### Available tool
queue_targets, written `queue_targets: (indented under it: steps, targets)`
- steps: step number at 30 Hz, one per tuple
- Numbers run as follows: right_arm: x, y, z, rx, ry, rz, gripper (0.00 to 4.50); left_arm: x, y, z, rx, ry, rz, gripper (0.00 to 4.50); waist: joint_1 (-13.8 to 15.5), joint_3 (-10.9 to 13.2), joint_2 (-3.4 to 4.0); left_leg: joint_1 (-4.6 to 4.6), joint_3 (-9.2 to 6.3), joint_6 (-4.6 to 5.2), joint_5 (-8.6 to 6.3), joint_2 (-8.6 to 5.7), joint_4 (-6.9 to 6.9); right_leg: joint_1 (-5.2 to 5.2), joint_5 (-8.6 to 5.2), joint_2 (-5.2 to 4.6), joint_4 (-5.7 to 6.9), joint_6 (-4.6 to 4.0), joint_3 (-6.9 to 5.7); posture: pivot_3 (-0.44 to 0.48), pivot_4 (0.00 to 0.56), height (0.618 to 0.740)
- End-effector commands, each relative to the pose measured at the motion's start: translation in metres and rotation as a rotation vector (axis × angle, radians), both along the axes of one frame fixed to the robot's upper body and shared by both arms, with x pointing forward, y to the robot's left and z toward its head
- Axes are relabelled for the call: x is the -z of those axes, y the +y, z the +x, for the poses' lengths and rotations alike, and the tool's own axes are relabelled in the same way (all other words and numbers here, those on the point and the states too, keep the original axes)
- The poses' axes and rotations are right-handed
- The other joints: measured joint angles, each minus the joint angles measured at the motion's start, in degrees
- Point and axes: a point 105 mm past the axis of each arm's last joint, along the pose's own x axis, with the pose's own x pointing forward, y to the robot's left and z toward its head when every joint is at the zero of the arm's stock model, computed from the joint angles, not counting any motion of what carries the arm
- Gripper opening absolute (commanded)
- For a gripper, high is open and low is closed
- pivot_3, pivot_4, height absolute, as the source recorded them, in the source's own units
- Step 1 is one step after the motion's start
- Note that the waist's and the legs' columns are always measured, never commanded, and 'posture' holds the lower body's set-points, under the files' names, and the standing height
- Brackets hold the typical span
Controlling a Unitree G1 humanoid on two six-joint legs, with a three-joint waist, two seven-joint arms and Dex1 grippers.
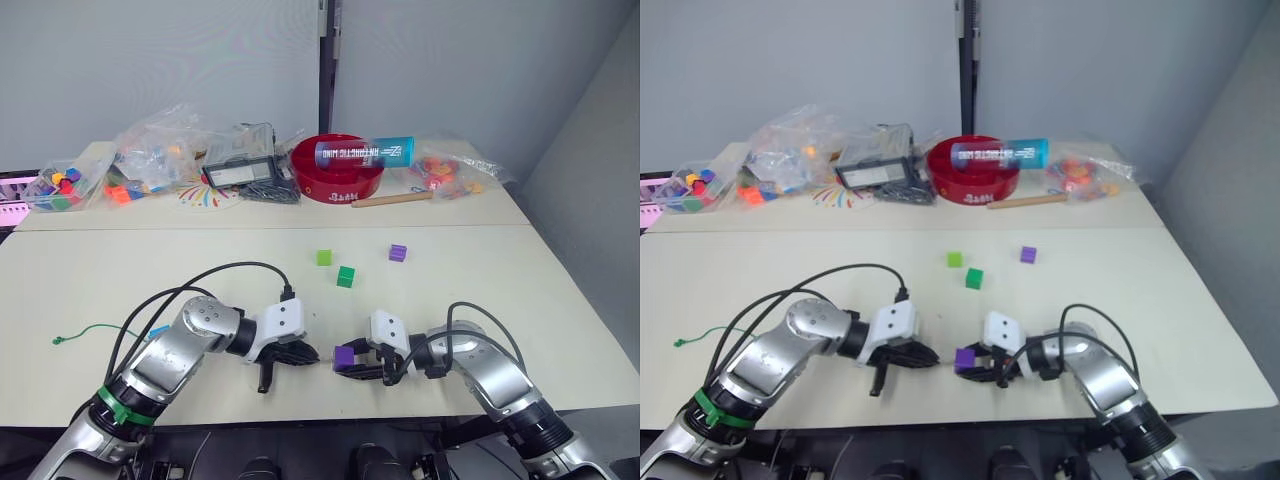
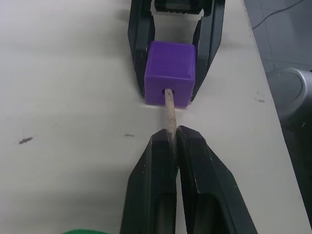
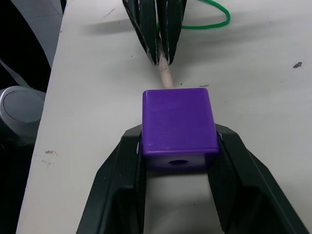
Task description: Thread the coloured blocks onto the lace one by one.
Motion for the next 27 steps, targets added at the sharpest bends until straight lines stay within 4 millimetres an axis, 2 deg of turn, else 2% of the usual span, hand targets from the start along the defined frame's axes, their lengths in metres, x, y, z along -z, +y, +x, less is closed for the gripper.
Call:
queue_targets:
  steps: [1, 6, 10, 15, 18, 22, 27]
  targets:
    - [-0.005, 0.006, 0.001, -0.011, -0.021, 0.001, 1.20, -0.003, -0.019, -0.003, 0.076, -0.022, -0.035, 0.00, 0.0, 0.0, 0.00, 0.00, 0.00, 0.00, 0.00, 0.00, 0.00, 0.00, 0.00, 0.00, 0.00, 0.00, 0.00, 0.000, 0.150, 0.731]
    - [-0.003, 0.007, 0.003, -0.010, -0.018, -0.013, 1.20, 0.008, -0.030, 0.002, 0.064, -0.023, -0.048, 0.00, 0.1, 0.0, 0.01, 0.05, 0.00, 0.00, 0.00, -0.01, 0.00, 0.06, 0.00, 0.00, 0.01, 0.00, 0.01, 0.000, 0.150, 0.731]
    - [-0.003, 0.005, 0.008, 0.002, -0.024, -0.026, 1.20, 0.007, -0.024, 0.005, 0.047, -0.026, -0.060, 0.00, 0.2, 0.0, 0.00, 0.09, 0.00, 0.00, 0.00, -0.04, 0.15, 0.17, 0.04, -0.02, 0.01, 0.04, 0.01, 0.000, 0.150, 0.731]
    - [0.001, 0.001, 0.009, 0.021, -0.019, -0.036, 1.20, -0.009, -0.011, 0.012, -0.018, -0.048, -0.121, 1.68, -0.1, 0.0, 0.01, 0.06, -0.01, 0.00, 0.00, -0.01, 0.15, 0.09, 0.05, 0.00, 0.07, 0.04, 0.01, 0.000, 0.150, 0.731]
    - [0.002, 0.000, 0.009, 0.026, -0.015, -0.035, 1.20, -0.015, 0.000, 0.009, -0.021, -0.019, -0.134, 2.66, -0.1, 0.0, 0.00, 0.04, -0.02, 0.00, 0.00, -0.01, 0.15, 0.08, 0.05, 0.00, 0.06, 0.04, 0.02, 0.000, 0.150, 0.731]
    - [0.003, -0.001, 0.010, 0.033, -0.013, -0.037, 1.20, -0.001, 0.030, 0.010, -0.044, -0.003, -0.067, 2.66, -0.3, 0.0, 0.01, 0.07, -0.01, 0.00, 0.00, 0.00, 0.12, 0.06, 0.05, 0.00, 0.06, 0.04, 0.02, 0.000, 0.150, 0.731]
    - [0.001, -0.001, 0.012, 0.040, -0.017, -0.037, 1.20, 0.020, 0.038, 0.019, -0.067, -0.035, -0.026, 2.66, 0.0, 0.0, 0.01, 0.06, 0.00, 0.00, 0.00, -0.01, 0.12, 0.07, 0.05, 0.00, 0.04, 0.04, 0.01, 0.000, 0.150, 0.731]
